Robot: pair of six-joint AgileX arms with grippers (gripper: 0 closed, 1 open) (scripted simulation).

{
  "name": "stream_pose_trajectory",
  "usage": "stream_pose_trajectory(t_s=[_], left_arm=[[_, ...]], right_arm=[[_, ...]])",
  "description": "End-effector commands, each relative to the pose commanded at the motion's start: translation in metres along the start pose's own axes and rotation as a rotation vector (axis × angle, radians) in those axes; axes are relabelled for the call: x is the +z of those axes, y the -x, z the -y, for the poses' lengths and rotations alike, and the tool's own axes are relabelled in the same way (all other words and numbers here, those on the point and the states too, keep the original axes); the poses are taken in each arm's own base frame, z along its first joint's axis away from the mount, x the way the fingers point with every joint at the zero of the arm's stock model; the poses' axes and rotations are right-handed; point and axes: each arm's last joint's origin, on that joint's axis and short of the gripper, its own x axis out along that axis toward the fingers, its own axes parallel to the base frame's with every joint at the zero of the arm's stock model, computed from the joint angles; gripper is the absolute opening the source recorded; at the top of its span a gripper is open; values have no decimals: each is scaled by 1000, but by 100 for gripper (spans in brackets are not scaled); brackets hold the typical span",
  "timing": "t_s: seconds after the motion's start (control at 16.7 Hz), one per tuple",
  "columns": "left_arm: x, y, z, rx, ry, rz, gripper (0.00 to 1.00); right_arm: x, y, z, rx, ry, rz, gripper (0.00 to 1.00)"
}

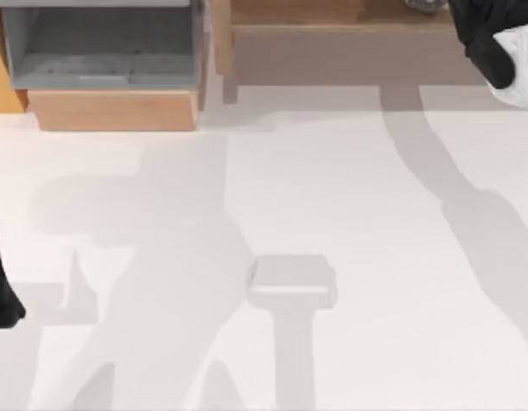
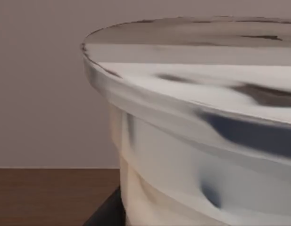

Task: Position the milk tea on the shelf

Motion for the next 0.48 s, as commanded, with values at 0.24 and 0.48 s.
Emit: stream_pose_trajectory(t_s=[0.24, 0.48], left_arm=[[0, 0, 0, 0, 0, 0, 100], [0, 0, 0, 0, 0, 0, 100]], right_arm=[[0, 0, 0, 0, 0, 0, 68], [0, 0, 0, 0, 0, 0, 98]])
